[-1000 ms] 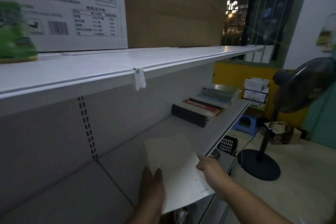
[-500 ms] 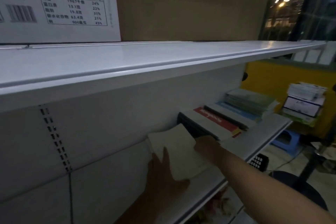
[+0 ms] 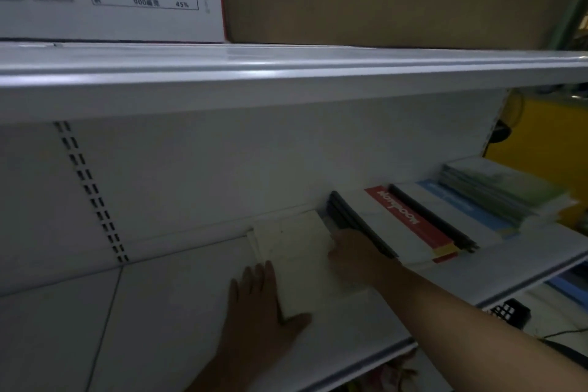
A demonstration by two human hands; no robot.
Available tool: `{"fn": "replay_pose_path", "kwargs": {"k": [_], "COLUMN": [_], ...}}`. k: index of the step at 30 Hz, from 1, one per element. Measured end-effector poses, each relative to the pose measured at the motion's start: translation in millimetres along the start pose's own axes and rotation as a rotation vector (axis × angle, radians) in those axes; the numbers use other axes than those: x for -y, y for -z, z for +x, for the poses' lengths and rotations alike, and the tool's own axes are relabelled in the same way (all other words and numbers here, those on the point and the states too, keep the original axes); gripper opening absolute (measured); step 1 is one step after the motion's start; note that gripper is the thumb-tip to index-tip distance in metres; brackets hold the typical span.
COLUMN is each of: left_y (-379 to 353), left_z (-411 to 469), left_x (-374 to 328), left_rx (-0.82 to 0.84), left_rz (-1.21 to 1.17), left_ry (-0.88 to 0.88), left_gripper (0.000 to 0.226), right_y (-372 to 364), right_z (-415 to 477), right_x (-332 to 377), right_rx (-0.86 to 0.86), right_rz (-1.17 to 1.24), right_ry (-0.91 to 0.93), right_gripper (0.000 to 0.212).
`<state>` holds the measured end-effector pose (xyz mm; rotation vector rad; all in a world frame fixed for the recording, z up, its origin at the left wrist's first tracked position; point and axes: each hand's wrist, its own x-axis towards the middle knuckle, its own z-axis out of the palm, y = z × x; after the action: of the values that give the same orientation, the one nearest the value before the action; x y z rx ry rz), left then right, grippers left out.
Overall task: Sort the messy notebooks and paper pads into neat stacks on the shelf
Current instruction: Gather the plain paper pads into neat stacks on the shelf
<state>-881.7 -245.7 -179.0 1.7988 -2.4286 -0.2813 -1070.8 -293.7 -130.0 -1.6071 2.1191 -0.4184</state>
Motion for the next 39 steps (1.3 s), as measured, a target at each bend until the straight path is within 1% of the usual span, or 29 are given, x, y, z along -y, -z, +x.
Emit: {"fn": "replay_pose_path", "kwargs": {"k": [1, 4, 5, 7, 9, 14, 17, 19, 23, 28, 29, 31, 32, 34, 36, 37, 39], "left_y": [-1, 1, 2, 1, 2, -1, 0, 3, 3, 2, 4, 11, 15, 27, 42, 51, 72], "left_z": [1, 2, 2, 6, 8, 10, 7, 5, 8, 5, 4, 3, 1, -5, -11, -14, -22], "left_x": [1, 0, 1, 5, 7, 7, 8, 8, 5, 8, 7, 7, 9, 20, 41, 55, 88], "left_rx": [0.004, 0.015, 0.024, 0.016, 0.007, -0.06, -0.055, -0.038, 0.028, 0.066, 0.079, 0.114, 0.125, 0.131, 0.111, 0.092, 0.044], "left_rz": [-0.015, -0.064, -0.097, -0.171, -0.218, -0.314, -0.394, -0.373, -0.276, -0.328, -0.35, -0.391, -0.385, -0.285, -0.158, -0.104, 0.002], "left_ry": [0.018, 0.02, 0.013, 0.016, 0.015, 0.045, 0.03, 0.016, 0.008, 0.004, 0.007, 0.023, 0.028, 0.012, -0.032, -0.044, -0.047], "left_gripper": [0.137, 0.112, 0.109, 0.111, 0.114, 0.128, 0.127, 0.121, 0.114, 0.112, 0.106, 0.093, 0.092, 0.092, 0.076, 0.07, 0.066], "right_y": [-4, -17, -22, -30, -33, -36, -35, -35, -40, -42, -43, -45, -46, -43, -36, -31, -24], "right_z": [-1, 4, 4, -1, -1, 1, 2, 2, -2, -4, -6, -9, -9, -12, -18, -22, -33], "right_x": [1, 0, -1, 0, -3, -7, -8, -5, 4, 3, 2, 2, 3, 6, 10, 15, 33], "right_rx": [-0.007, -0.066, -0.091, -0.171, -0.204, -0.197, -0.208, -0.203, -0.25, -0.259, -0.269, -0.351, -0.38, -0.349, -0.28, -0.249, -0.203], "right_rz": [0.022, 0.103, 0.136, 0.151, 0.138, 0.176, 0.176, 0.119, -0.118, -0.148, -0.176, -0.29, -0.348, -0.386, -0.382, -0.417, -0.56], "right_ry": [0.006, 0.002, 0.005, 0.022, 0.048, 0.044, 0.056, 0.056, 0.068, 0.075, 0.079, 0.112, 0.139, 0.177, 0.181, 0.189, 0.207], "right_gripper": [0.037, 0.039, 0.039, 0.041, 0.042, 0.039, 0.04, 0.04, 0.035, 0.033, 0.031, 0.028, 0.027, 0.027, 0.032, 0.034, 0.036]}}
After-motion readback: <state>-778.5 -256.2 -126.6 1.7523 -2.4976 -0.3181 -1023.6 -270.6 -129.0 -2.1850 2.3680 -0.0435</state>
